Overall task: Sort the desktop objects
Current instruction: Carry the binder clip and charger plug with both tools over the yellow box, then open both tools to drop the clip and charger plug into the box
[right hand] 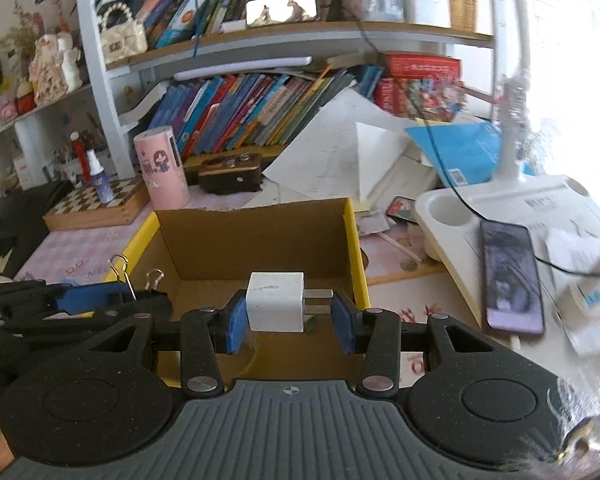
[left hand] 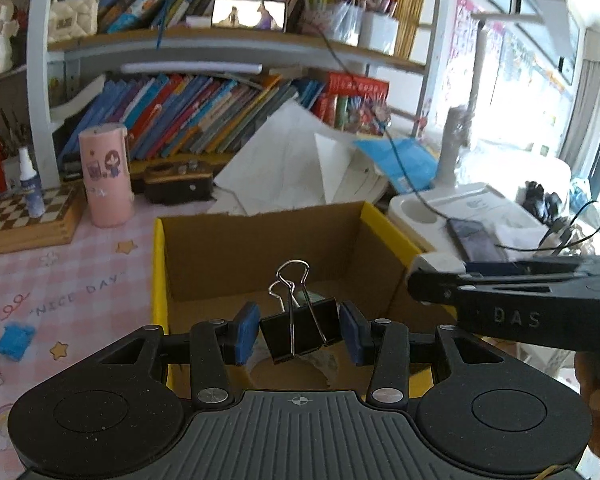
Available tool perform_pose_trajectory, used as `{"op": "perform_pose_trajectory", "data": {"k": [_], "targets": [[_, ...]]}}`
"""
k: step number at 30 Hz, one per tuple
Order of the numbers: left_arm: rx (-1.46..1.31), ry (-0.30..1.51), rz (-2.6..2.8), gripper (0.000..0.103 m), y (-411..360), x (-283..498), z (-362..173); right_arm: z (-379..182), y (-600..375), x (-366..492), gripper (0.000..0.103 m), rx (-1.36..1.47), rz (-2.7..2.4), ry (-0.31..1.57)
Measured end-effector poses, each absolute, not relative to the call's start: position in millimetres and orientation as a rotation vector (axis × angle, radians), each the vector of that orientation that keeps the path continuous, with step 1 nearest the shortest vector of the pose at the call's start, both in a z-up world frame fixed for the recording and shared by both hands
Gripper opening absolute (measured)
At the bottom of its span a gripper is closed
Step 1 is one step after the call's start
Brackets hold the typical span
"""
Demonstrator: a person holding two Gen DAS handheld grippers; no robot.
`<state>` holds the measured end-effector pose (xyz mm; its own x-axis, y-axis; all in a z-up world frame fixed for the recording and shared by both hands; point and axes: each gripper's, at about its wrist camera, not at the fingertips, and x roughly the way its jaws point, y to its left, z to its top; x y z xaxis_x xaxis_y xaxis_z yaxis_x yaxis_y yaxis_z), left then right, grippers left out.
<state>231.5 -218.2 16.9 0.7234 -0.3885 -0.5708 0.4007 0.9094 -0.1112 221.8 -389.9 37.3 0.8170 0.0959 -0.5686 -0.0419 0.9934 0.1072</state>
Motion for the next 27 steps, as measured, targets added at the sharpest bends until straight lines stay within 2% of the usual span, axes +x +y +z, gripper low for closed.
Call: {"op": "perform_pose_trajectory", "data": {"k": [19, 27], "targets": [[0.059, 0.834, -0.386, 0.043, -244, 278, -19, 3, -384, 334, 0.041, -0.266, 0.354, 0.817], [0.05, 0.909, -0.358, 0.043, -246, 284, -33, -14, -369, 349, 0.042, -0.374, 0.431, 0.865]]}}
